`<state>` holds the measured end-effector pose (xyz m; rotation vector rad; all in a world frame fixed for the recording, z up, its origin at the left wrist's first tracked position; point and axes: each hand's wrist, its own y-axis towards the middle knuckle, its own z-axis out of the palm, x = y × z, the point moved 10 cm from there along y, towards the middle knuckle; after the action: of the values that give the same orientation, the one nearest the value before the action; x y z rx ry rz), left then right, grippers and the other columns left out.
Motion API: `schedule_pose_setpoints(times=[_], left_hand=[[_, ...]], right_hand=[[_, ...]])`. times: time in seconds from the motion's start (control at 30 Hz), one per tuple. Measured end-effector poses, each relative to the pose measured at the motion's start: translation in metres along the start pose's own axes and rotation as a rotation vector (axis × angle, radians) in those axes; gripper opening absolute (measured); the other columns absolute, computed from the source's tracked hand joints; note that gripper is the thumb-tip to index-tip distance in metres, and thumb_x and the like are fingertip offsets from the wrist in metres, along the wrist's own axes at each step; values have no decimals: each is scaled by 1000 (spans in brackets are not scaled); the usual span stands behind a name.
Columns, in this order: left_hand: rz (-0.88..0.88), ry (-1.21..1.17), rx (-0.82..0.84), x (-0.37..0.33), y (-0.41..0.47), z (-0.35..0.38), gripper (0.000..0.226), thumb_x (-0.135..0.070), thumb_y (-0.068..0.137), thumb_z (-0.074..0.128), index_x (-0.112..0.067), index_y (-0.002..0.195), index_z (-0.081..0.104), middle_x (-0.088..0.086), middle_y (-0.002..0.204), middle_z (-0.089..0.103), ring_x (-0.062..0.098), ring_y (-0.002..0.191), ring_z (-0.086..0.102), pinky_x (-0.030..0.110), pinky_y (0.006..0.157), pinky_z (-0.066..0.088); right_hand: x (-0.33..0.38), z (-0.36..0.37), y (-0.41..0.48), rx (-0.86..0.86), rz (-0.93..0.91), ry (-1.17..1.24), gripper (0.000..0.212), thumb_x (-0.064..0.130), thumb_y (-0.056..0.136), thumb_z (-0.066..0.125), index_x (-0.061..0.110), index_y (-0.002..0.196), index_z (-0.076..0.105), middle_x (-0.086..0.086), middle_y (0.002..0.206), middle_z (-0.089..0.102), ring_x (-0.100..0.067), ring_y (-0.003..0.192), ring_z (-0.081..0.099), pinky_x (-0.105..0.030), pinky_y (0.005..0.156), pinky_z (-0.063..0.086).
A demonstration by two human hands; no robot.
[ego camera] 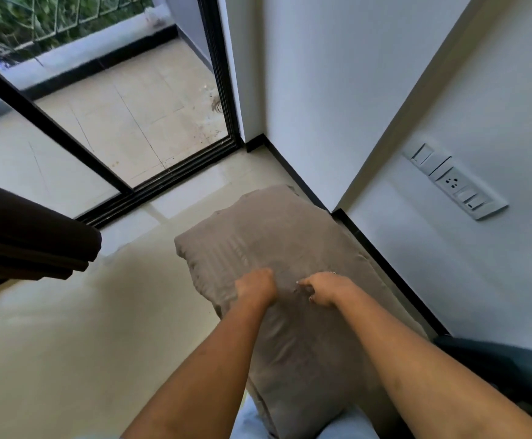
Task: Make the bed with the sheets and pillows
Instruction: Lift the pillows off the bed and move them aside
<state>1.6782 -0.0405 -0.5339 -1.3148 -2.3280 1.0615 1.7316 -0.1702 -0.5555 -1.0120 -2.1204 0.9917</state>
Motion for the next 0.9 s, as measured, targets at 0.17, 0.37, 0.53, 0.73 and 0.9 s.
schedule_pose_setpoints(times=[0.17,0.37,0.53,0.73,0.9], left_hand=[[106,-32,109,-14,-15,11,34,-29,90,57,-16,121,57,9,122,60,27,109,57,42,95,49],[253,23,203,-47,-30,10,35,-30,91,57,-13,122,58,9,125,59,28,113,55,41,99,46],[394,122,233,-97,-58,12,40,-31,93,57,-10,127,56,10,131,55,26,119,52,34,100,42],[558,161,237,-151,-112,29,40,-31,94,56,-13,130,53,9,131,54,24,119,51,35,102,42],[678,159,244,-177,-165,62,40,-31,94,56,-12,129,53,9,130,55,23,117,53,32,99,43]], right_hand=[[-10,-16,-28,-110,91,171,52,25,96,51,36,145,35,-3,149,40,-26,134,40,-41,109,37],[-33,-1,-67,-164,197,322,50,25,96,53,34,143,39,-2,148,41,-24,134,41,-39,108,39],[-65,27,-117,-182,311,424,51,23,96,54,28,144,39,-4,148,41,-22,133,43,-32,107,36],[-94,58,-185,-276,452,533,51,25,94,55,32,143,40,-2,147,43,-20,131,44,-33,107,37],[-93,93,-247,-390,513,639,50,19,95,54,26,144,41,-4,146,43,-21,130,45,-32,106,37]])
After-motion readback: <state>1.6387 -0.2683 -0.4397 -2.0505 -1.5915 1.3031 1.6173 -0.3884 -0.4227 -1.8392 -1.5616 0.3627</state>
